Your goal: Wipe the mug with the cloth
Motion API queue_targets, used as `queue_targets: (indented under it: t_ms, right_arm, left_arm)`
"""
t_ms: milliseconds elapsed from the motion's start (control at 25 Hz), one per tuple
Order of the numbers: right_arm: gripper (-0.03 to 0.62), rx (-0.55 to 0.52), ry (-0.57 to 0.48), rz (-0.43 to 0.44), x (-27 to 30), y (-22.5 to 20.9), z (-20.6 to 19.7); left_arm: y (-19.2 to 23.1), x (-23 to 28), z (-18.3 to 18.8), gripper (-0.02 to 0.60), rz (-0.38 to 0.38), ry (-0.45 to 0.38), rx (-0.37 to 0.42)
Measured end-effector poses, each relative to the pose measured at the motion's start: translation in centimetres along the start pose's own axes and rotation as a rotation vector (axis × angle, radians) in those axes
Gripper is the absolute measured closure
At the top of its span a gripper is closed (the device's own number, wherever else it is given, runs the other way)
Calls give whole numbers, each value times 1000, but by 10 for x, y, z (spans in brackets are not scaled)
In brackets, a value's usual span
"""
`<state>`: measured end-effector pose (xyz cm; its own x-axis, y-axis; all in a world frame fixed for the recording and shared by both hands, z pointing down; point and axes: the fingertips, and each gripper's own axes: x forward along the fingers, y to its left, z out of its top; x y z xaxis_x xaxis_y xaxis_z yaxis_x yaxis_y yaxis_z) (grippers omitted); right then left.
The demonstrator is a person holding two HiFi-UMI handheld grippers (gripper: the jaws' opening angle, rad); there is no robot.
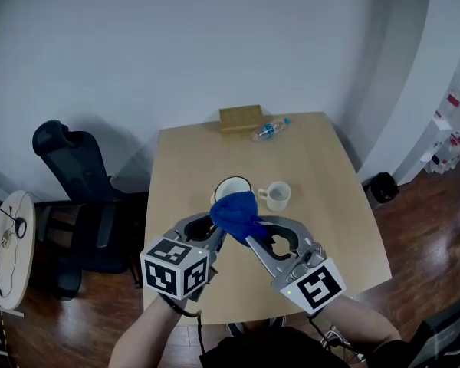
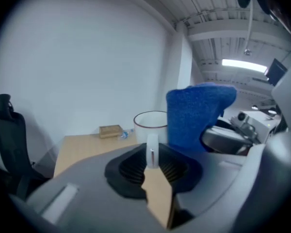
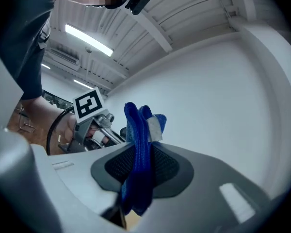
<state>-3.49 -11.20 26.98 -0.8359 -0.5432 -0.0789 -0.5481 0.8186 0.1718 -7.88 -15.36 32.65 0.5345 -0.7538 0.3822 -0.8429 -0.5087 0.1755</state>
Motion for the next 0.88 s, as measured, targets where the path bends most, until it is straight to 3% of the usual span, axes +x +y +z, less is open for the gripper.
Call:
queue_targets:
  t_ms: [360, 560, 680, 760, 880]
  right_arm:
    - [497, 35, 10, -19, -32, -30, -5]
    - [497, 120, 21, -42, -37, -46, -17]
    - [499, 255, 32, -100, -44, -63, -41]
    - [499, 383, -21, -52, -45, -65, -46]
    - [499, 572, -154, 125, -44, -56, -39]
  left_arm:
    - [-25, -29, -2, 515, -145, -16, -6]
    - [-25, -43, -9, 517, -234, -38, -44]
    - [-36, -51, -9, 517, -267, -80, -76]
    - [-55, -58, 0, 517, -319, -121, -63]
    - [-82, -69, 13, 517, -435, -169, -35]
